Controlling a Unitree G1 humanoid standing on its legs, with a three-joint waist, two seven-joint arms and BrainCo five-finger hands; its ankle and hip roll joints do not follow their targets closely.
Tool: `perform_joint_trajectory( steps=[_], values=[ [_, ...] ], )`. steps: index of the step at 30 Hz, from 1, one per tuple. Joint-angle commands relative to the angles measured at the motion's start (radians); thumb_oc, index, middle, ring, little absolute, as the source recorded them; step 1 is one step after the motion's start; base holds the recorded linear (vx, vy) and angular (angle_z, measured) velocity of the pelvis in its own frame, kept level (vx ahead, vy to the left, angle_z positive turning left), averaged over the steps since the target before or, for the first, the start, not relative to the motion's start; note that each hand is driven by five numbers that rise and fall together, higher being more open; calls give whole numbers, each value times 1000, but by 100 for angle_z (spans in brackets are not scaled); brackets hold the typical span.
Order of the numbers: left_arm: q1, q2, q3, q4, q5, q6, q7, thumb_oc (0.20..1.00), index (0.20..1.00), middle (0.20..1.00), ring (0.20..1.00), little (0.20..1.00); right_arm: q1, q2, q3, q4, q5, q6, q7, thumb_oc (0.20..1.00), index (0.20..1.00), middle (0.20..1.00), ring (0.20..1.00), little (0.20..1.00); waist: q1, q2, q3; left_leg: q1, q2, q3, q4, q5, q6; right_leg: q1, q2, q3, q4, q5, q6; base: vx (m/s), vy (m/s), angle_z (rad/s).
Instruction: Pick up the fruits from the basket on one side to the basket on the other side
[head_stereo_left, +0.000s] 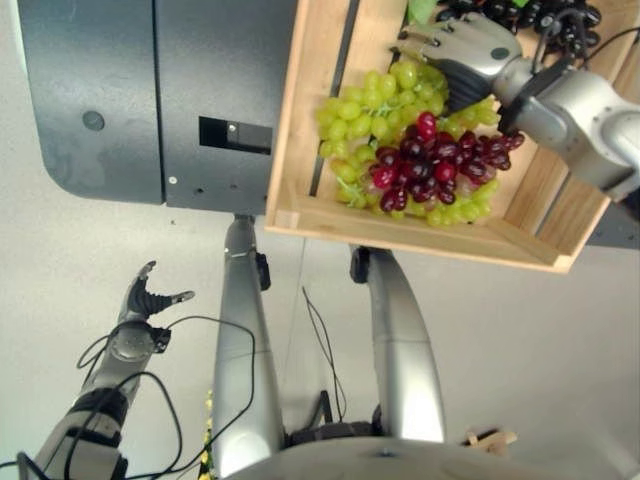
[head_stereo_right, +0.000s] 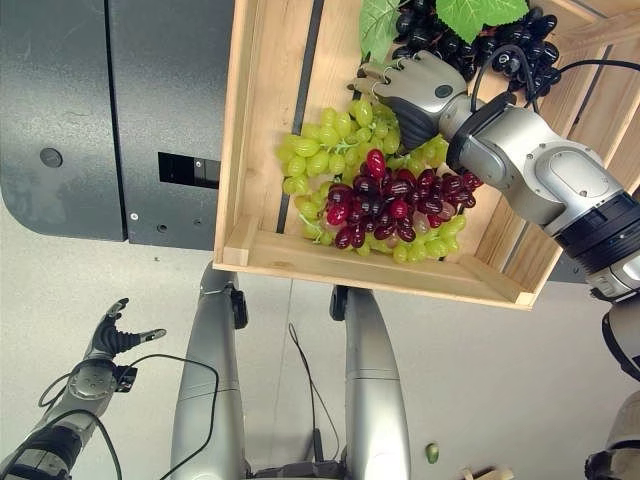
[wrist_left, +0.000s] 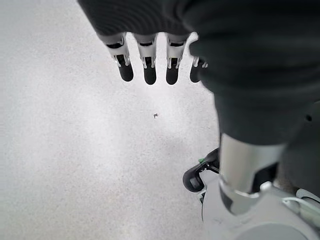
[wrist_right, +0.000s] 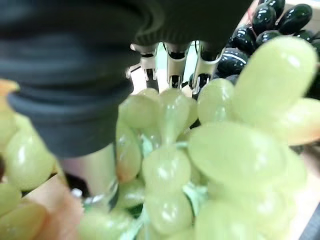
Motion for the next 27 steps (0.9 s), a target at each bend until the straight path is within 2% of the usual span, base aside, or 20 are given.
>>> perform_joint_trajectory(
  steps=[1, 7, 18, 21, 24, 27],
  values=[
    [21, -15, 32, 40, -16, 2, 17, 1000, 1000, 1000, 1000, 1000, 57, 45, 117, 4, 50, -26, 31, 200, 200, 200, 200, 200, 11, 36, 2, -66, -5, -25, 38, -14, 23, 1, -13, 20, -4, -27, 82, 0, 0, 0],
    [19, -22, 40, 48, -20, 1, 15, 1000, 1000, 1000, 1000, 1000, 78, 13, 90, -35, 64, -28, 37, 200, 200, 200, 200, 200, 7, 30, 2, -67, -4, -26, 39, -15, 23, 2, -13, 18, -5, -28, 82, 0, -1, 1],
    [24, -29, 40, 48, -17, 4, 17, 1000, 1000, 1000, 1000, 1000, 86, 5, 60, -58, 74, -26, 29, 200, 200, 200, 200, 200, 7, 29, 2, -72, -6, -26, 37, -13, 23, -2, -13, 17, -6, -26, 82, 0, 0, 0],
    [27, -31, 43, 42, -16, 3, 16, 1000, 1000, 1000, 1000, 1000, 108, 13, 54, -75, 113, -34, 52, 200, 200, 200, 200, 200, 8, 28, 2, -75, -6, -27, 37, -14, 24, -4, -14, 16, -7, -26, 83, 0, 0, 0],
    [26, -32, 42, 32, -19, -1, 10, 1000, 1000, 1000, 1000, 1000, 157, 42, 35, -91, 262, -48, 98, 200, 200, 200, 200, 200, 9, 31, 2, -82, -8, -30, 42, -11, 24, -8, -15, 18, -4, -24, 83, 0, 0, 0],
    [17, -30, 32, 25, -31, -13, 0, 1000, 1000, 1000, 1000, 1000, 236, 82, -8, -76, 510, -60, 171, 200, 200, 200, 200, 200, 16, 35, 2, -84, -8, -31, 38, -7, 24, -9, -16, 17, -4, -24, 81, 0, 0, 0]
  ],
)
